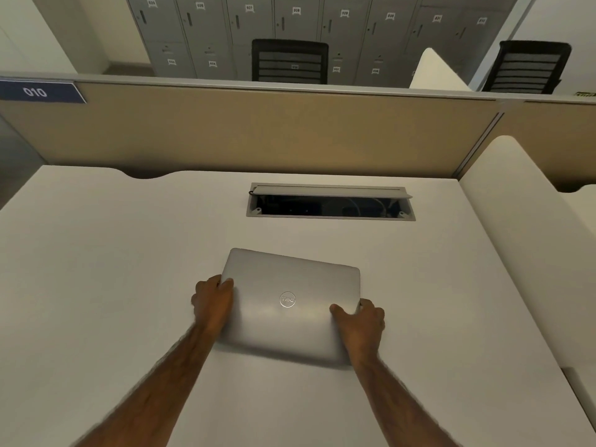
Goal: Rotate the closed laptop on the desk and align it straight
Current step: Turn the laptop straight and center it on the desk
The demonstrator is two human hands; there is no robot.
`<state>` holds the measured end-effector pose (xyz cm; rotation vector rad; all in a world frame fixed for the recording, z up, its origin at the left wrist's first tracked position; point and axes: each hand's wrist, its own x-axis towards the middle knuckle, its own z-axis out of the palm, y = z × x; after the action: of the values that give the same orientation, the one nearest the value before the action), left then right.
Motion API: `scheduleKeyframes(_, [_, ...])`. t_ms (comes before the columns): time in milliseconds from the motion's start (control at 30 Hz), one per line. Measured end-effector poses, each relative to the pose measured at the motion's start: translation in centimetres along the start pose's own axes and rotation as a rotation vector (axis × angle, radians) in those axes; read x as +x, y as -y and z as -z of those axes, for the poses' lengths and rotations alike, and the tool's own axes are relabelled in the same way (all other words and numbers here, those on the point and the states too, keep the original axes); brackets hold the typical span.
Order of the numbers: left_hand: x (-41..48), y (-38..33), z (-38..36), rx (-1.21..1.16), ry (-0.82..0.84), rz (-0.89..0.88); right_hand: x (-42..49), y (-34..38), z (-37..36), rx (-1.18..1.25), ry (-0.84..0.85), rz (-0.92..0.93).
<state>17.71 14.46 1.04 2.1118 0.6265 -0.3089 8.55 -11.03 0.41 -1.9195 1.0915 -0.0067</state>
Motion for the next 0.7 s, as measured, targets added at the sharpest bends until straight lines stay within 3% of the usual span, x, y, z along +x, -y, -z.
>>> scheduleKeyframes(700, [-2.1,-0.1,-1.9,-0.111,-0.006,0.004,5.6,0.8,1.6,-0.031,0.067,0.121])
